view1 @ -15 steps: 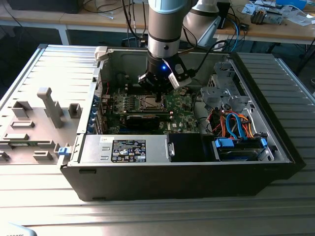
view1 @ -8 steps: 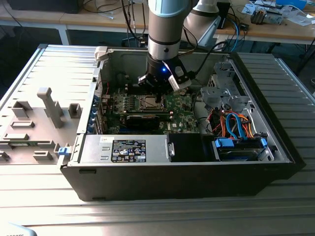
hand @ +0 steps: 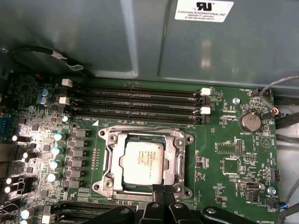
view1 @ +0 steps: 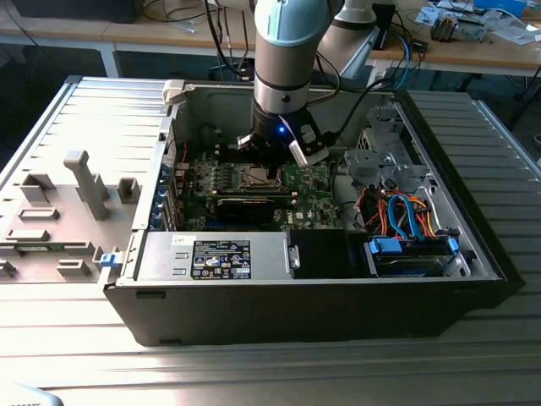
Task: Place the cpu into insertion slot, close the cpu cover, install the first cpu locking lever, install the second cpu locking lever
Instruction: 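Install the second cpu locking lever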
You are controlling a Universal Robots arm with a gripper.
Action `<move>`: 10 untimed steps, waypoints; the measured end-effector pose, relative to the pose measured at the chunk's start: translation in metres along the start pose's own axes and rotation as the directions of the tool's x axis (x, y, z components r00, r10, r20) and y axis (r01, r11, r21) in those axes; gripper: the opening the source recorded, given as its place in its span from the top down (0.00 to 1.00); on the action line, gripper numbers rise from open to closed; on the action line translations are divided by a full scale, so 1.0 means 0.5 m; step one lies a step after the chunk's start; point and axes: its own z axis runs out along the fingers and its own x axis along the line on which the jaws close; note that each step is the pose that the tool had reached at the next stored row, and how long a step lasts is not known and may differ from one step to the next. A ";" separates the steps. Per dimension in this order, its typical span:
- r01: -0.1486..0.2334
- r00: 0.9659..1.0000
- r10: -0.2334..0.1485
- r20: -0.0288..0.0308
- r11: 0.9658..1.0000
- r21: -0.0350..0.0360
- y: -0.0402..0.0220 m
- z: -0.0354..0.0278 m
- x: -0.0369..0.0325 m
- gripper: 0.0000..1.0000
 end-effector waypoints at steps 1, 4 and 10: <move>0.000 1.000 0.000 0.000 1.000 0.000 -0.001 0.001 0.000 0.89; 0.000 1.000 0.000 0.000 1.000 -0.001 -0.002 0.007 0.000 0.89; 0.000 1.000 0.000 0.000 1.000 -0.006 -0.003 0.010 0.002 0.89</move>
